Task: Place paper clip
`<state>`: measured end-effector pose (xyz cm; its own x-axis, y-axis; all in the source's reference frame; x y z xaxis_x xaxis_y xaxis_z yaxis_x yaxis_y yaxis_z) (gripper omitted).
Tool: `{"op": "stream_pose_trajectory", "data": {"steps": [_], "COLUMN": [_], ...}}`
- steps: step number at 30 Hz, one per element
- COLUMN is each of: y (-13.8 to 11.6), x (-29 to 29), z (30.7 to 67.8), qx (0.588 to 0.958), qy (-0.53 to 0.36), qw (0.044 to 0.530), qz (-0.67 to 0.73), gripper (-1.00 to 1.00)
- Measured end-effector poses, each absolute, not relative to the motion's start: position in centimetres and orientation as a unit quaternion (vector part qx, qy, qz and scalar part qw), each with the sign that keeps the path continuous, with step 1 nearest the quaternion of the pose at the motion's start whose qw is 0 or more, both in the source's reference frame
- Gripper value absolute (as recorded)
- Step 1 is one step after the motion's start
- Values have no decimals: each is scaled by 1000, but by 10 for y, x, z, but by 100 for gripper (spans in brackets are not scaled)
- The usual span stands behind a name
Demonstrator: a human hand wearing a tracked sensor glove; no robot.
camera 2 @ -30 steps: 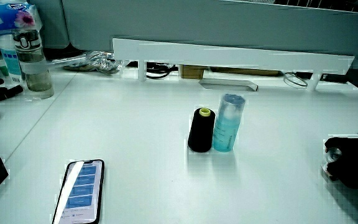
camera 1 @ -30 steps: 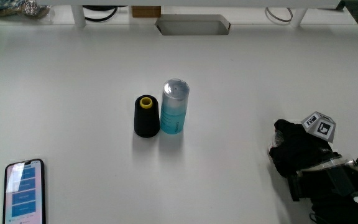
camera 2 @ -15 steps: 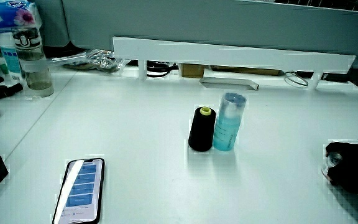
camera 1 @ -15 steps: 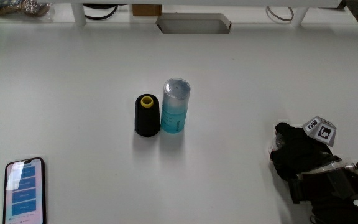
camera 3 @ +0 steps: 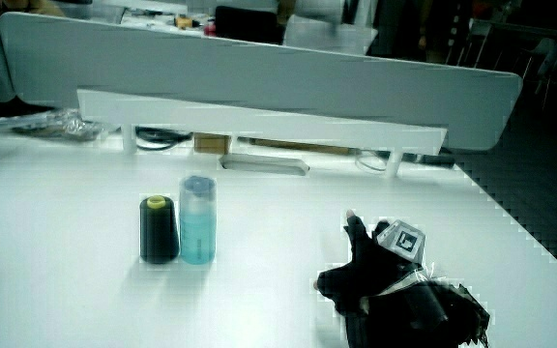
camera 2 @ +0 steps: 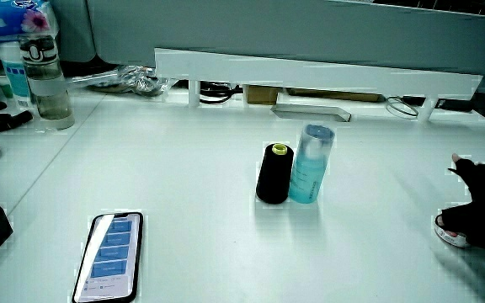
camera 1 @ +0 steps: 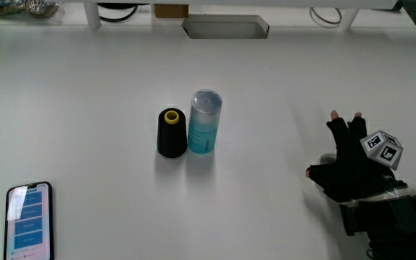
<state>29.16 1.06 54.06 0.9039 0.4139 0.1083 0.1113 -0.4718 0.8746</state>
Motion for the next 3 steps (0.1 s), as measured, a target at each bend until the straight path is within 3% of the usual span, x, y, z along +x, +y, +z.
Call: {"op": "stream_pose_trajectory", "data": {"steps": [3], "y": [8], "x": [291], "z": [532], "qx": [856], "qy": [154], "qw": [471], "qz": [147], "gripper": [-100]}}
